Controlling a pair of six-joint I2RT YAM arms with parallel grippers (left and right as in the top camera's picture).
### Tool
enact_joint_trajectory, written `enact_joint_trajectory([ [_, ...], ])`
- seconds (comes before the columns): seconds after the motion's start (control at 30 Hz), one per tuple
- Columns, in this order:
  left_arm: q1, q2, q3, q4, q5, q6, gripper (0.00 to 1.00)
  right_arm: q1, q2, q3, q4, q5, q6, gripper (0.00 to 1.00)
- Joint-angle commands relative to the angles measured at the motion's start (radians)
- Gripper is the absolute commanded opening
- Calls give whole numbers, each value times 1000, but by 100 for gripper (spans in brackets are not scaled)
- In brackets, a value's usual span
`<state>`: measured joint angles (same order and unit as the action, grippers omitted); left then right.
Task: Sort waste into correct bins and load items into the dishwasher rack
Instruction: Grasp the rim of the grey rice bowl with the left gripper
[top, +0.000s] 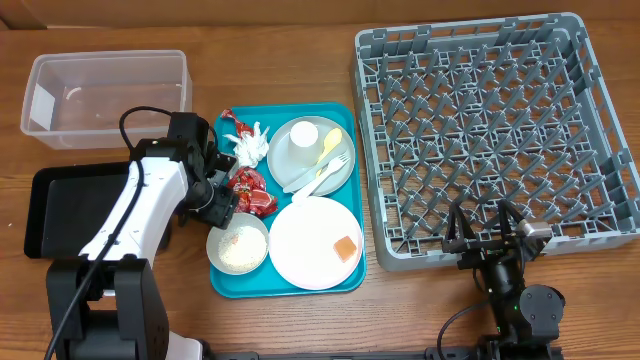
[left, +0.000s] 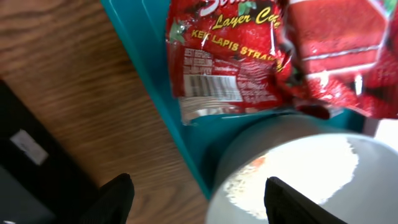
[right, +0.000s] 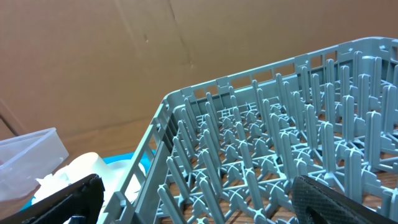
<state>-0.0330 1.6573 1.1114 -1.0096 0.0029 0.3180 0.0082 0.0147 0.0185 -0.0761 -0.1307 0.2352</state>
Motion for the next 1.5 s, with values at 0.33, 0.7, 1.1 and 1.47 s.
enact_joint_trajectory([
  [0.33,2,18,-5,-64,186,252,70,-2,-10,-10,4,6,0,100],
  [0.7,2,18,-45,-22,98,293,82,-2,-10,-10,4,6,0,100],
  [1.1,2,18,-50,-14,72,292,70,-2,-10,-10,4,6,0,100],
  [1.47,0,18,-107,50,77,276,82,-2,-10,-10,4,6,0,100],
])
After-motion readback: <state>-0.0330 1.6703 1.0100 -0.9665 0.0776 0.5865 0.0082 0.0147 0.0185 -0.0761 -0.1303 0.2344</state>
